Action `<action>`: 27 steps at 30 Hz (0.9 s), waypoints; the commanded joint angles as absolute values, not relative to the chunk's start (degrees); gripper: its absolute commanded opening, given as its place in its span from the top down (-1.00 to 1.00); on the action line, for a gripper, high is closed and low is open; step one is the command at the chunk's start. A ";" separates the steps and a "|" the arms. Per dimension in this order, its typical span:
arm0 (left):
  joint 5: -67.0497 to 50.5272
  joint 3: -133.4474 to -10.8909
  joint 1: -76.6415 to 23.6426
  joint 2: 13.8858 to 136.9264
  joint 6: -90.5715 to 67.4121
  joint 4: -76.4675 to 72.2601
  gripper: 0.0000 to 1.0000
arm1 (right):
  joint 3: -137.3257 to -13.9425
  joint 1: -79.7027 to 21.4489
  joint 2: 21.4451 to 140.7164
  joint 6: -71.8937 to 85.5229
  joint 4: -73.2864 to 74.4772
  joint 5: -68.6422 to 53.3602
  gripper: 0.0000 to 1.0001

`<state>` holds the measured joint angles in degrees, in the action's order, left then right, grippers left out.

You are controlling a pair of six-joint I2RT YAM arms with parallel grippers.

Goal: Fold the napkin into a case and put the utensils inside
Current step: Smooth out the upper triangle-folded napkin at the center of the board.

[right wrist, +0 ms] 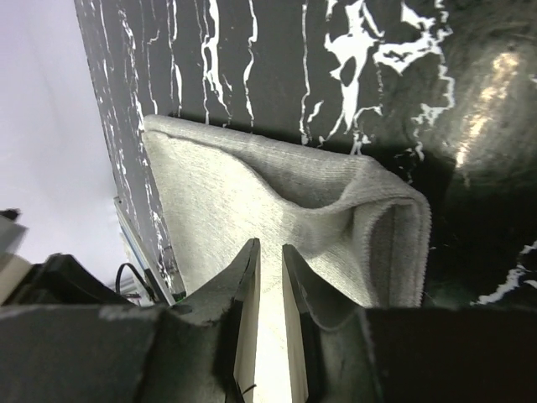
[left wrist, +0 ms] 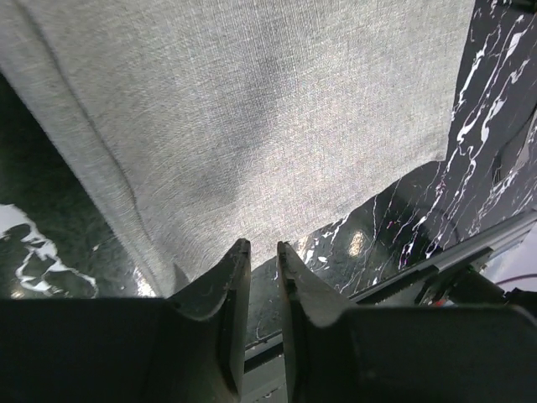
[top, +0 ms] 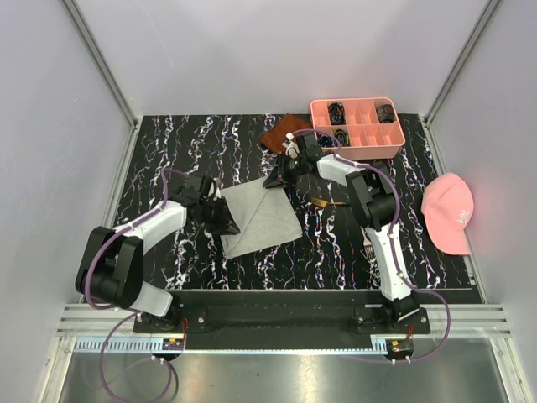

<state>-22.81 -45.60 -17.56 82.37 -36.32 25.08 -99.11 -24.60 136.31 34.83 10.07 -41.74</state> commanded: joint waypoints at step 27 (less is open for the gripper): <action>-22.41 -40.09 -19.25 74.35 -40.34 24.62 0.66 | -102.83 -24.87 135.70 34.89 8.61 -42.01 0.49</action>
